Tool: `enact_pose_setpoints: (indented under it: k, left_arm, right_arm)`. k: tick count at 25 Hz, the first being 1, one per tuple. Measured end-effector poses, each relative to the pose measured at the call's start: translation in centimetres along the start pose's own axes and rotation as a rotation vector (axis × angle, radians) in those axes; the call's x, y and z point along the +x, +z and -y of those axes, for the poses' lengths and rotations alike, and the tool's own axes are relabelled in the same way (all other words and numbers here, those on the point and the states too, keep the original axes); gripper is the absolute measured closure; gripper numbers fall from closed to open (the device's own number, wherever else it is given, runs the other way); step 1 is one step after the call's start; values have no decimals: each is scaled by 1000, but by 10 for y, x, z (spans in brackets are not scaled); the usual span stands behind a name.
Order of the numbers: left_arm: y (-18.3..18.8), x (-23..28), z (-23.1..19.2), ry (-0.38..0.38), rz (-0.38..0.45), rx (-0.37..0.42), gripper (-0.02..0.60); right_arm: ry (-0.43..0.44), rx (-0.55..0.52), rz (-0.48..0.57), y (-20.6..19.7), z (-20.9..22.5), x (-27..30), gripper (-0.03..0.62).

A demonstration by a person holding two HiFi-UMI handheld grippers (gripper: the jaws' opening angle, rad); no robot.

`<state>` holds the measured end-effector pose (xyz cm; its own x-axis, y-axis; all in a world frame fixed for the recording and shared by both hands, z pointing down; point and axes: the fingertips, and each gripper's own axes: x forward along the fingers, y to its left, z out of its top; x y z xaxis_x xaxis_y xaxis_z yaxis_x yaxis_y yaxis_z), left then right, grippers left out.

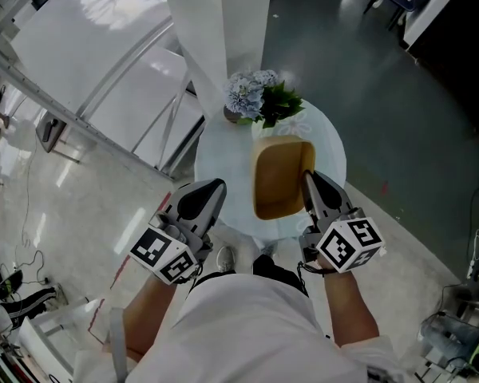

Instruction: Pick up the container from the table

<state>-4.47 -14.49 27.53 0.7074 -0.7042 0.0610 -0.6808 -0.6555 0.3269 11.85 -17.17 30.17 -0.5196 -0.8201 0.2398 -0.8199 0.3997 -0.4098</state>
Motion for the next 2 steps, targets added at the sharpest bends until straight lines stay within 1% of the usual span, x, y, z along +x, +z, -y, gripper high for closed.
enact_pose_setpoints:
  k: [2]
  left_arm:
    - [-1,1,-2,2,0,-1,560]
  right_arm:
    - [1,-2,-1,-1,1,1,562]
